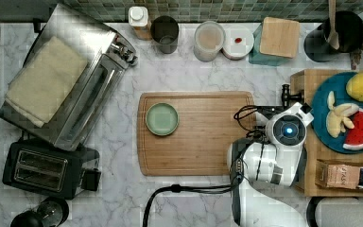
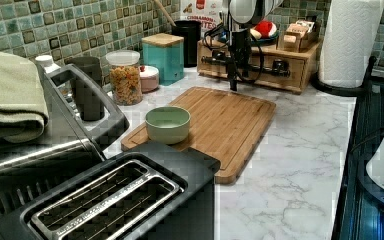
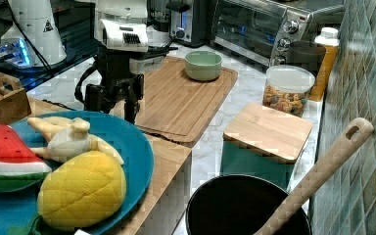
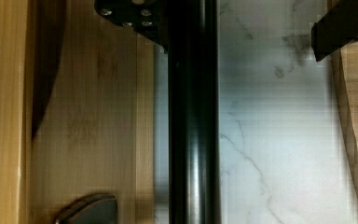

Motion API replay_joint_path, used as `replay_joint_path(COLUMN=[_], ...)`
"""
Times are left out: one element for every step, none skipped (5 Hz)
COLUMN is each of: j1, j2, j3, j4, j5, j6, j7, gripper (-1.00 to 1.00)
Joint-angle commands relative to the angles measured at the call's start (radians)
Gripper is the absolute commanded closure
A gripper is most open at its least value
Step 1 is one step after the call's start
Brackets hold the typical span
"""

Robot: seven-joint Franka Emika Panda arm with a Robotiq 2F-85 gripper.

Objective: Open the drawer.

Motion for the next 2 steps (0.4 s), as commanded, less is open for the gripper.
replay_joint_path(j1=[-0.084, -0.002], j2=[-0.038, -0.057], j3=[0.192, 0.207], j4=[-0.008, -0.039], j5=[0.271, 0.272], j6=[0.02, 0.048], j7=[-0.237, -0.148], gripper=[-1.0, -1.0])
